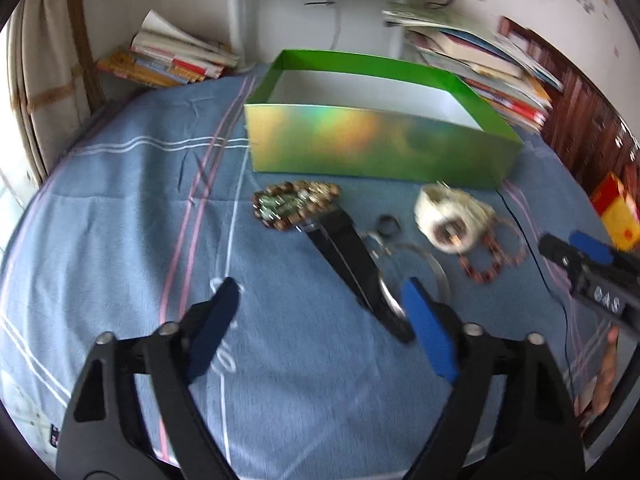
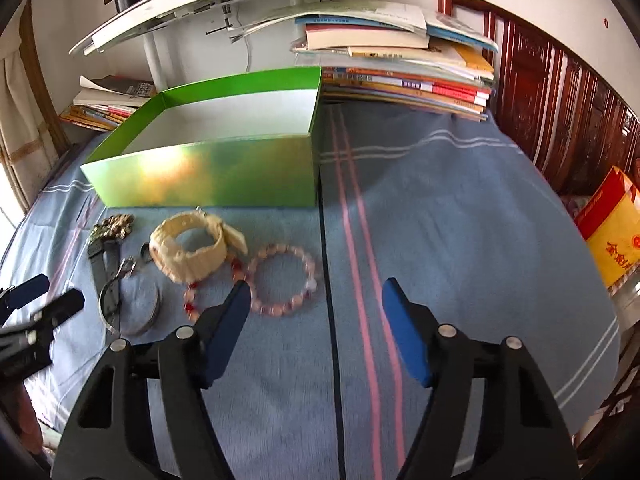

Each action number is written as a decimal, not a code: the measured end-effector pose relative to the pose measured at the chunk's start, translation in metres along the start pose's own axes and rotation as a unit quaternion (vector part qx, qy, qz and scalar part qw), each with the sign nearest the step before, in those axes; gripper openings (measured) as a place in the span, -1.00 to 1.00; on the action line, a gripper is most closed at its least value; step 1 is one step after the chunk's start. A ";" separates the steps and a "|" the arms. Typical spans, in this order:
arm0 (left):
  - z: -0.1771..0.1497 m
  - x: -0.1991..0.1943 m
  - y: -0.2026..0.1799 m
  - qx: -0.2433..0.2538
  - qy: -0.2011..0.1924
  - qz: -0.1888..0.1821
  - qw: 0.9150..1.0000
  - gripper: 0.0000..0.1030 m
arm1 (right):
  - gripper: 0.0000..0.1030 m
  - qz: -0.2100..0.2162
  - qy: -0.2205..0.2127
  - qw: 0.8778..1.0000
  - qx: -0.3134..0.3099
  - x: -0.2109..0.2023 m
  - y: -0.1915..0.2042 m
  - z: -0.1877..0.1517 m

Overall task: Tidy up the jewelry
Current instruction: 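Lower the left tool onto the black-strap watch and close on it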

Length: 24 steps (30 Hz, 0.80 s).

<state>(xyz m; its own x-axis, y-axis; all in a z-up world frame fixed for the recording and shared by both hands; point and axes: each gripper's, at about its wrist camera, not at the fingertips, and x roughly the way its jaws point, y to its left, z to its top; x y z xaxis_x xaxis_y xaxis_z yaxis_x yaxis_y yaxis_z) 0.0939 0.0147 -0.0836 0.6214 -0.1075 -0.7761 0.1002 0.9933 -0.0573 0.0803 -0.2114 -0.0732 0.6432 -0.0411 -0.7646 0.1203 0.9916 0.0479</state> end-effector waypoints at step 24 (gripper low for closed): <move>0.010 0.030 0.027 -0.039 0.053 0.016 0.998 -0.37 | 0.52 0.053 0.019 0.998 -0.030 0.019 0.039 0.020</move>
<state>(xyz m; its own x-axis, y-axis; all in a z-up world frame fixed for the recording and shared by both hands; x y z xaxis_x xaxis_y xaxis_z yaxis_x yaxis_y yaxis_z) 0.1229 0.0379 -0.1018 0.5378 -0.0754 -0.8397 0.0191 0.9968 -0.0773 0.1127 -0.1757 -0.0730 0.6203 0.0673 -0.7815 0.0076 0.9958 0.0917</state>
